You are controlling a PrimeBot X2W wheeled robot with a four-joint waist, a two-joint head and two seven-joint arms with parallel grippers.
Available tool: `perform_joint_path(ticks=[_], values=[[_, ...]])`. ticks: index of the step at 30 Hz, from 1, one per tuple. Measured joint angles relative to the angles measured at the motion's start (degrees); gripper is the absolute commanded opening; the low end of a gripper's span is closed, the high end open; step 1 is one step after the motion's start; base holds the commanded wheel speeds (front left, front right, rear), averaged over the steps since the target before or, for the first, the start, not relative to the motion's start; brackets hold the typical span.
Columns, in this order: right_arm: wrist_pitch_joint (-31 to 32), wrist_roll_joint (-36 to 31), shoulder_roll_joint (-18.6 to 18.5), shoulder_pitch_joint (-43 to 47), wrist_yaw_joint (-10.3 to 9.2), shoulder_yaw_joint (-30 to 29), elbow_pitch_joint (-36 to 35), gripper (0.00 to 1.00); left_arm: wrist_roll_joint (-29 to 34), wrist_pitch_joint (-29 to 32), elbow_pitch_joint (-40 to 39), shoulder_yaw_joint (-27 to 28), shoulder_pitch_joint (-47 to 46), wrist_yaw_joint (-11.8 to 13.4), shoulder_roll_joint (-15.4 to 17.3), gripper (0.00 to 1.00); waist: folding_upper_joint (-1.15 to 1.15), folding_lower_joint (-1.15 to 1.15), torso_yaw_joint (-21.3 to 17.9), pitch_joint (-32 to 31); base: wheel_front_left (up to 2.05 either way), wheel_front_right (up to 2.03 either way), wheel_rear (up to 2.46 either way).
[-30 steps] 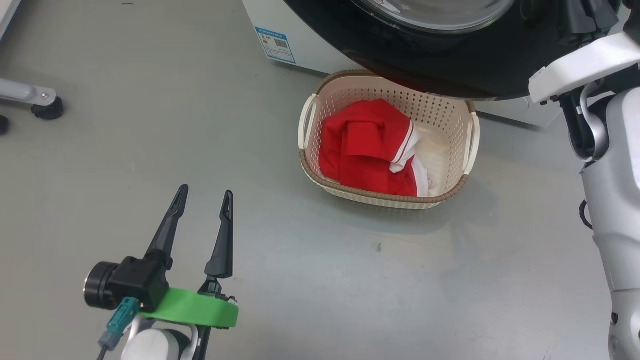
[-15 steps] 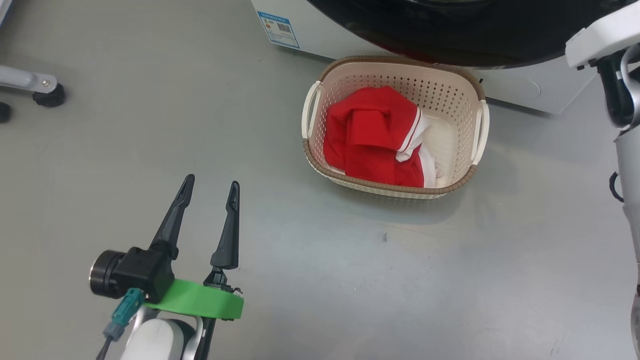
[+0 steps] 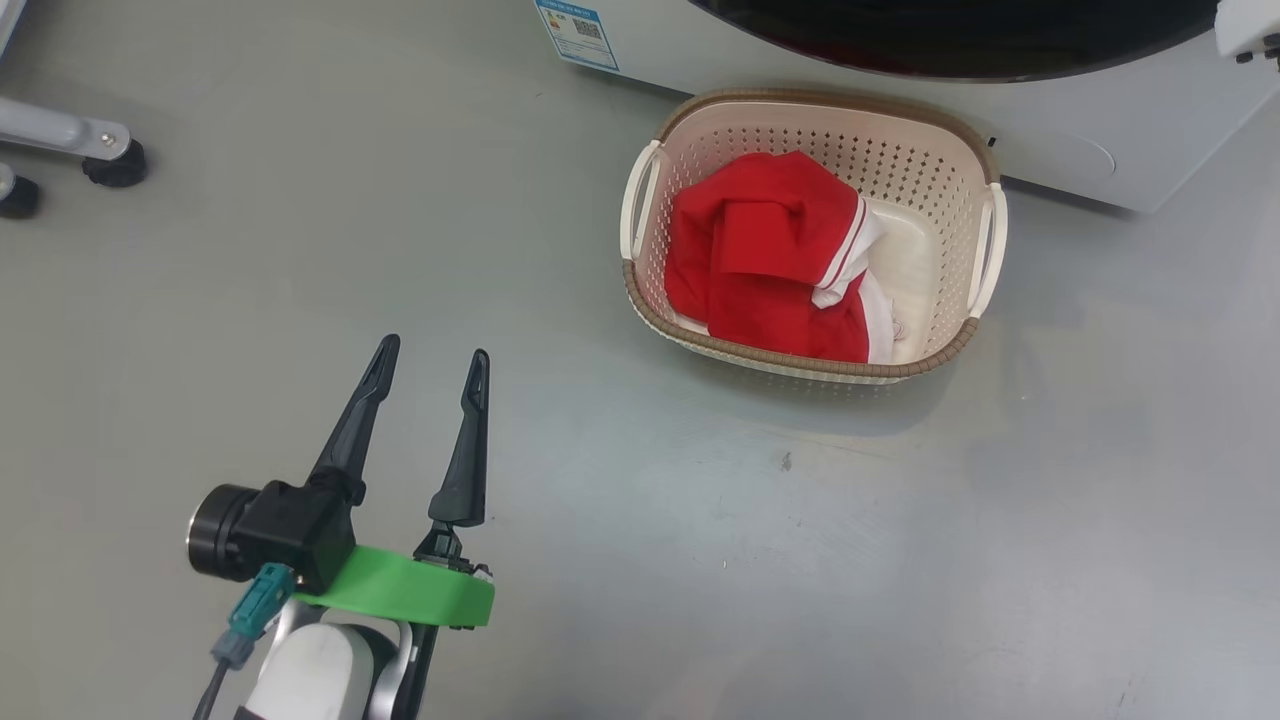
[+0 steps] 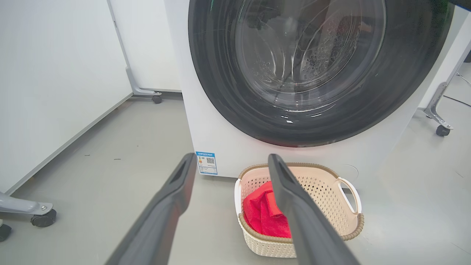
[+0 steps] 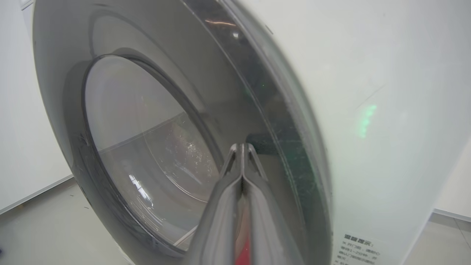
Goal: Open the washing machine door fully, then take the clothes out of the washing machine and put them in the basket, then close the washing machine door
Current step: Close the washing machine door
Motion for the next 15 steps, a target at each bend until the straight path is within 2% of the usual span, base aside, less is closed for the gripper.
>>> perform_joint_path(ticks=[15], values=[[-1.35, -0.09, -0.08, -4.15, -0.87, -0.57, 4.2, 0.0, -0.38, -0.08, 1.16, -0.7, -1.1, -0.49, -0.18, 1.0, 0.0, 0.0, 0.7, 0.76, 0.0, 0.0, 0.0]])
